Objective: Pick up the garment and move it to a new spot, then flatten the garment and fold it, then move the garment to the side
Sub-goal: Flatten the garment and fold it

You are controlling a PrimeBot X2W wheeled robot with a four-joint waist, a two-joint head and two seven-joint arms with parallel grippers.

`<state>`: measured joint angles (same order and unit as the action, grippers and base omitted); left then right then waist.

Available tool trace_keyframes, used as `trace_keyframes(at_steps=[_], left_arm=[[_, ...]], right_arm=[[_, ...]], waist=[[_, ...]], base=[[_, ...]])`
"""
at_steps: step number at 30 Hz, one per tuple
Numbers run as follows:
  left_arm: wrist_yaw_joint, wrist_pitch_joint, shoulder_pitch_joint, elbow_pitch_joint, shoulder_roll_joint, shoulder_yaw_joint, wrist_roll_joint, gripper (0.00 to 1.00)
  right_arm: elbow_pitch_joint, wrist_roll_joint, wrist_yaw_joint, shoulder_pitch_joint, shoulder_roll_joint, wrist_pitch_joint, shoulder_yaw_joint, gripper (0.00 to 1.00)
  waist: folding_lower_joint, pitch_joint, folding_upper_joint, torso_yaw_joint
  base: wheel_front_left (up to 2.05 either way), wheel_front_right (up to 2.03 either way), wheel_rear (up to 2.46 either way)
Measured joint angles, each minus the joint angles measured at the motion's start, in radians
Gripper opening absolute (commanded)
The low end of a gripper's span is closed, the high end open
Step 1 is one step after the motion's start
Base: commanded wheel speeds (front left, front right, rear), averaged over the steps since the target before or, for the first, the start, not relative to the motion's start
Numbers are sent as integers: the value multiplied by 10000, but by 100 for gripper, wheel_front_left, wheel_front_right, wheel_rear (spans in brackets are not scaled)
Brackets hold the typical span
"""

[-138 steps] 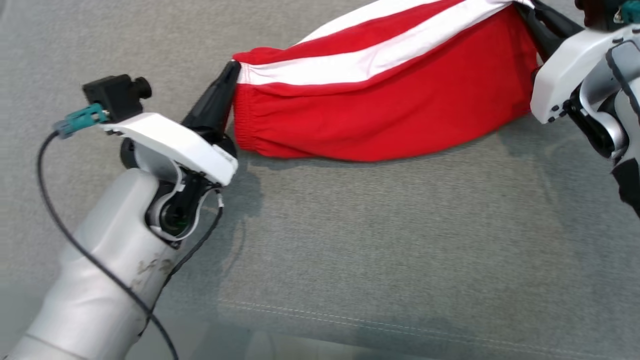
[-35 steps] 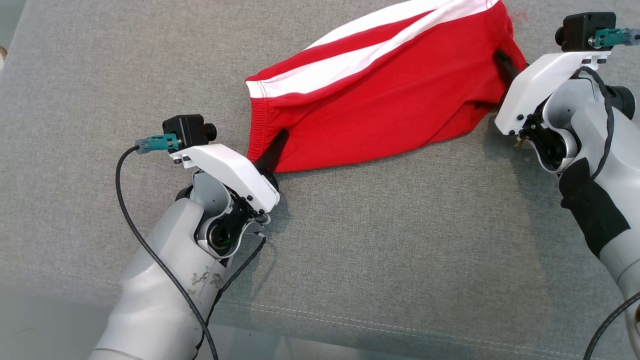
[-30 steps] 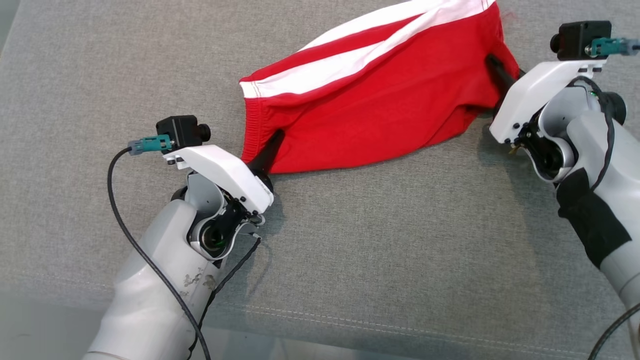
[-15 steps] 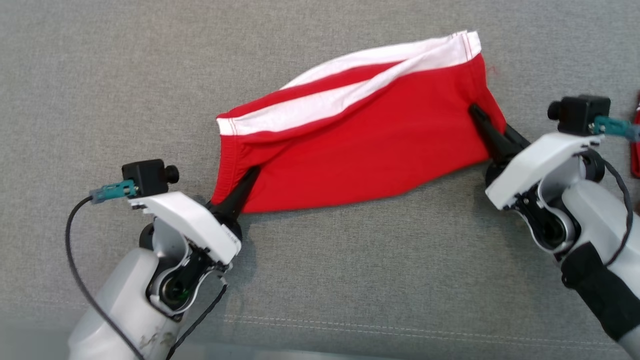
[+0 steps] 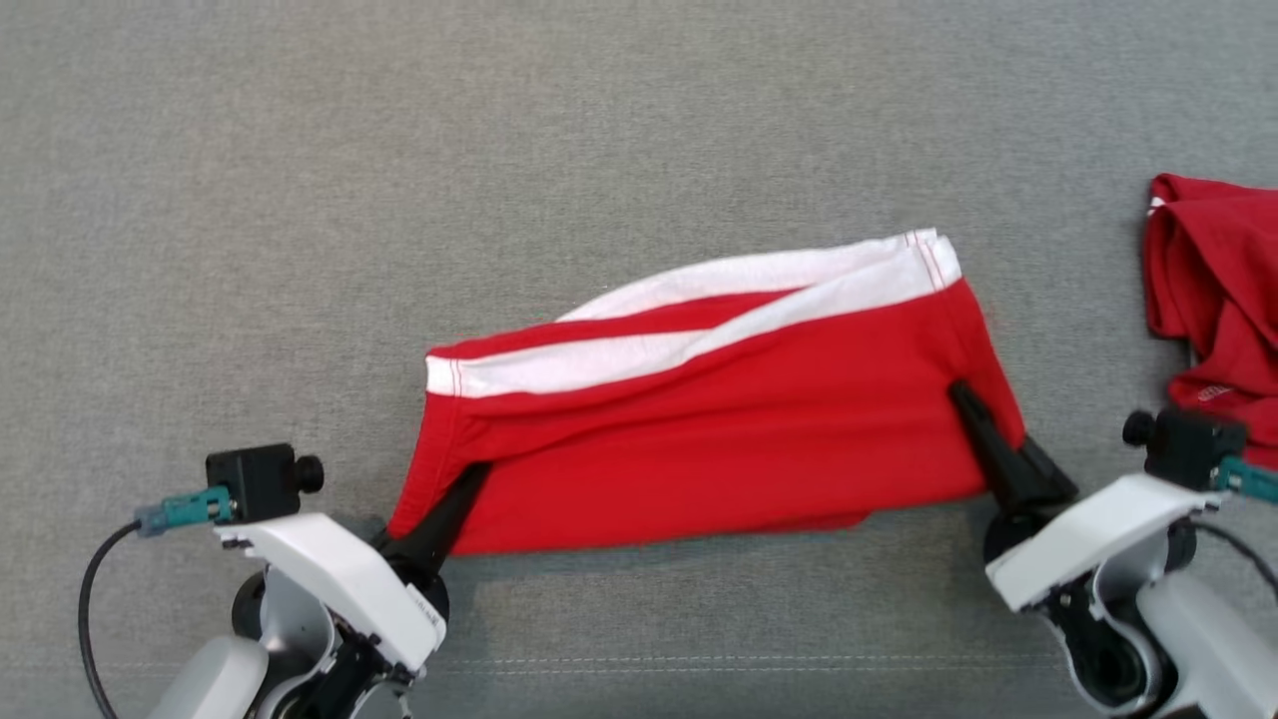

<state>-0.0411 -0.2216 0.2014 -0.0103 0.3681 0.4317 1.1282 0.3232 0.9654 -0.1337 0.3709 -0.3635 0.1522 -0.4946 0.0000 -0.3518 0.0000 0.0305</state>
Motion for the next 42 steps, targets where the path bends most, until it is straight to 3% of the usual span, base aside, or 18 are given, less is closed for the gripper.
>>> trace_keyframes(at_steps=[6,12,15,16,17,18,19,20,21,25,31,42], left_arm=[[-508,-36,-738,516,278,-105,-2,0],[-817,-38,-1143,602,244,38,-35,3],[-836,-38,-1140,403,159,102,-102,48],[-836,-31,-1140,282,94,102,-102,100],[-836,-21,-1135,186,33,105,-104,100],[-834,15,-1124,88,-17,123,-107,100],[-834,130,-1118,-6,-50,121,-138,100],[-828,242,-1110,-69,-54,127,-224,100],[-821,343,-1091,-113,-52,127,-311,100],[-838,922,-953,-234,-40,109,-867,100],[-1392,2293,-729,-224,-58,36,-2157,100],[-2082,2993,-706,-337,-4,119,-3047,100]], right_arm=[[-974,-989,2,-1602,1026,-493,1204,0],[-1221,-1988,2,-2181,1804,-1139,1973,0],[-1149,-2359,2,-2177,1994,-1267,2096,0],[-1099,-2441,2,-2175,2046,-1298,2121,0],[-1055,-2610,2,-2175,2073,-1298,2163,7],[-993,-2663,2,-2171,2115,-1298,2224,7],[-895,-2690,2,-2169,2163,-1298,2257,38],[-796,-2792,2,-2173,2207,-1298,2268,83],[-754,-2869,2,-2174,2249,-1298,2286,100],[-683,-3012,2,-2173,2330,-1214,2353,100],[-470,-3758,2,-2290,2322,-583,2913,100],[-221,-5055,2,-2372,2249,464,3626,100]], waist=[[0,166,0,-444],[0,411,0,-732],[0,435,0,-747],[0,444,0,-744],[0,453,0,-737],[0,465,0,-731],[0,480,0,-726],[0,499,0,-721],[0,518,0,-711],[0,610,0,-704],[0,920,0,-709],[0,1677,0,-807]], base=[[0,0,0],[0,0,0],[0,0,0],[0,0,0],[0,0,0],[0,0,0],[0,0,0],[0,0,0],[0,0,0],[0,0,0],[0,0,0],[0,0,0]])
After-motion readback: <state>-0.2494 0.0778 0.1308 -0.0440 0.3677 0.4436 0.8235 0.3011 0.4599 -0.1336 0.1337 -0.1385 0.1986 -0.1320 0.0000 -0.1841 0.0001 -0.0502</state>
